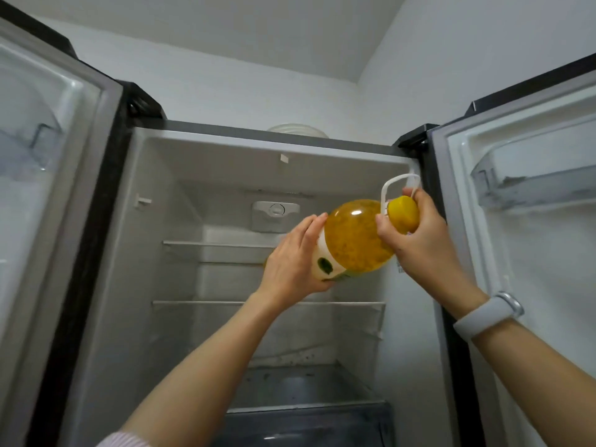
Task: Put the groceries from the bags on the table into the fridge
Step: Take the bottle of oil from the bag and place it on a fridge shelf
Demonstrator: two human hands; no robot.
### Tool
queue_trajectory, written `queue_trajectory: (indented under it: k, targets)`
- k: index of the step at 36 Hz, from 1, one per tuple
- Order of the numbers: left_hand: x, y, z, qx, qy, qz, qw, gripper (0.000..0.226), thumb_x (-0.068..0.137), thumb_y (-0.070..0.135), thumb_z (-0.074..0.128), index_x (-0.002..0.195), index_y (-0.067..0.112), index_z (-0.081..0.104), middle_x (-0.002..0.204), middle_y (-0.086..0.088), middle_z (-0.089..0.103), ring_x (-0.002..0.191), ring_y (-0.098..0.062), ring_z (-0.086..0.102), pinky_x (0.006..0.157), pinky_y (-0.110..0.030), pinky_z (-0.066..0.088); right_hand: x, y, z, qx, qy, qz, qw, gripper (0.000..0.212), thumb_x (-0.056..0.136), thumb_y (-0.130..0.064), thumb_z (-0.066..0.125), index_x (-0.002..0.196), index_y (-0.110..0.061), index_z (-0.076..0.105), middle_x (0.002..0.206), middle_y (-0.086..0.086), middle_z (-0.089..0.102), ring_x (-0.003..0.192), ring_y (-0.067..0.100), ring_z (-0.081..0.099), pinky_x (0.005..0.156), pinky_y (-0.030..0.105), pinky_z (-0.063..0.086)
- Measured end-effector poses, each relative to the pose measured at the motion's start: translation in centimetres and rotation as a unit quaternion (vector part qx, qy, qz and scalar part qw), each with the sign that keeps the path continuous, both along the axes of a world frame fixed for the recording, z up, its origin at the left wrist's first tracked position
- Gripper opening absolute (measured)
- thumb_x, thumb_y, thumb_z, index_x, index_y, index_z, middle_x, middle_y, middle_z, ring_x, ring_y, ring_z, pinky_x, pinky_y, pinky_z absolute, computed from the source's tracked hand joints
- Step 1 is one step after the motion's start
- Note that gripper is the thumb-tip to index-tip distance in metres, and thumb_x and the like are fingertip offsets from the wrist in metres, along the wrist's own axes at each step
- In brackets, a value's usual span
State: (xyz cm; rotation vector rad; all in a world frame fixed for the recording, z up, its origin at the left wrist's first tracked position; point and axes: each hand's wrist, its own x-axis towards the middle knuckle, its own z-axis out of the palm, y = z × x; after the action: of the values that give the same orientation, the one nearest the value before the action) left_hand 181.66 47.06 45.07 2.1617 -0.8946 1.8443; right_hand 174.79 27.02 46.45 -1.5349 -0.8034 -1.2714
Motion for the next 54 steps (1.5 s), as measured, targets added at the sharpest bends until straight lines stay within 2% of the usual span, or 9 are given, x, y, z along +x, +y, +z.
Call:
queue_trajectory:
  k: [10,16,22,26,31,38,48,51,54]
  targets:
    - [4.0,-1.0,-1.2,-0.025,0.013,0.002,1.000,0.113,0.059,0.050,0.082,0.141,0.033,0.007,0.146,-0.003,0.037,0.119,-0.024,0.053,0.079,-0.045,0.056,2.9,0.1,-1.2,0.003,0.006,-0.033,0.999,0.057,0.082,-0.033,0.064,0.130,-0.022,0.036,0.111,-0.002,0.046,0.097,0.014,0.052,0.067,0.012,0.043]
    - [6.4,-0.7,-1.5,-0.020,0.066,0.060,0.996,0.116,0.059,0.056,0.079,0.145,0.037,0.003,0.144,0.004,0.034,0.124,-0.019,0.044,0.076,-0.040,0.052,4.9,0.4,-2.2,-0.023,0.037,-0.062,0.997,0.063,0.079,-0.038,0.067,0.131,-0.024,0.035,0.122,-0.002,0.046,0.112,0.017,0.049,0.089,0.034,0.050]
    - [8.6,-0.3,-0.7,0.000,0.170,0.024,0.985,0.120,0.059,0.036,0.085,0.147,0.038,0.004,0.146,0.003,0.033,0.125,-0.025,0.045,0.094,-0.046,0.048,7.6,1.5,-3.4,0.017,0.059,-0.072,0.996,0.067,0.078,-0.036,0.069,0.133,-0.021,0.035,0.133,0.002,0.046,0.120,0.021,0.046,0.098,0.042,0.046]
    - [9.3,0.2,0.1,0.001,0.247,-0.004,0.969,0.117,0.060,0.029,0.085,0.147,0.038,0.009,0.149,0.002,0.033,0.133,-0.025,0.038,0.105,-0.050,0.039,8.7,2.6,-4.2,0.044,0.069,-0.071,0.994,0.067,0.080,-0.031,0.068,0.136,-0.019,0.032,0.136,0.002,0.043,0.123,0.021,0.043,0.094,0.031,0.043]
    - [9.8,0.4,-1.7,-0.040,0.234,-0.040,0.971,0.090,0.071,0.035,0.077,0.145,0.033,0.026,0.136,0.001,0.043,0.121,-0.018,0.047,0.101,-0.042,0.043,10.1,3.8,-5.3,0.073,0.091,-0.061,0.991,0.067,0.080,-0.032,0.069,0.134,-0.020,0.032,0.133,0.003,0.044,0.119,0.021,0.046,0.090,0.030,0.047]
    - [10.5,-1.0,-2.9,-0.053,0.239,-0.084,0.966,0.083,0.081,0.034,0.069,0.145,0.040,0.017,0.142,0.001,0.038,0.126,-0.018,0.041,0.104,-0.041,0.040,12.7,4.5,-5.3,0.088,0.115,-0.093,0.985,0.064,0.080,-0.033,0.068,0.131,-0.013,0.035,0.130,0.006,0.046,0.116,0.023,0.049,0.079,0.020,0.038]
    - [13.7,-2.4,-1.4,-0.044,0.277,-0.033,0.959,0.070,0.086,0.037,0.061,0.144,0.041,0.021,0.135,-0.010,0.044,0.121,-0.028,0.047,0.101,-0.047,0.043,14.9,2.8,-5.8,-0.045,0.108,-0.152,0.981,0.087,0.091,-0.018,0.055,0.143,-0.034,-0.013,0.156,0.001,0.006,0.141,0.024,0.019,0.107,0.042,0.033]
    - [14.8,-3.2,-1.1,-0.055,0.261,-0.014,0.964,0.057,0.088,0.041,0.057,0.139,0.042,0.033,0.123,-0.009,0.057,0.112,-0.029,0.055,0.093,-0.048,0.048,16.0,2.5,-6.1,-0.067,0.080,-0.224,0.969,0.083,0.092,-0.015,0.051,0.140,-0.041,-0.011,0.157,0.002,0.002,0.142,0.025,0.014,0.110,0.045,0.030]
    - [16.0,-3.5,-1.4,-0.076,0.270,-0.015,0.960,0.044,0.091,0.031,0.055,0.134,0.037,0.045,0.118,-0.006,0.065,0.107,-0.027,0.061,0.089,-0.045,0.051,16.9,1.7,-6.4,-0.101,0.083,-0.327,0.936,0.067,0.093,-0.017,0.047,0.147,-0.025,0.008,0.157,0.008,0.002,0.143,0.031,0.008,0.112,0.049,0.028]
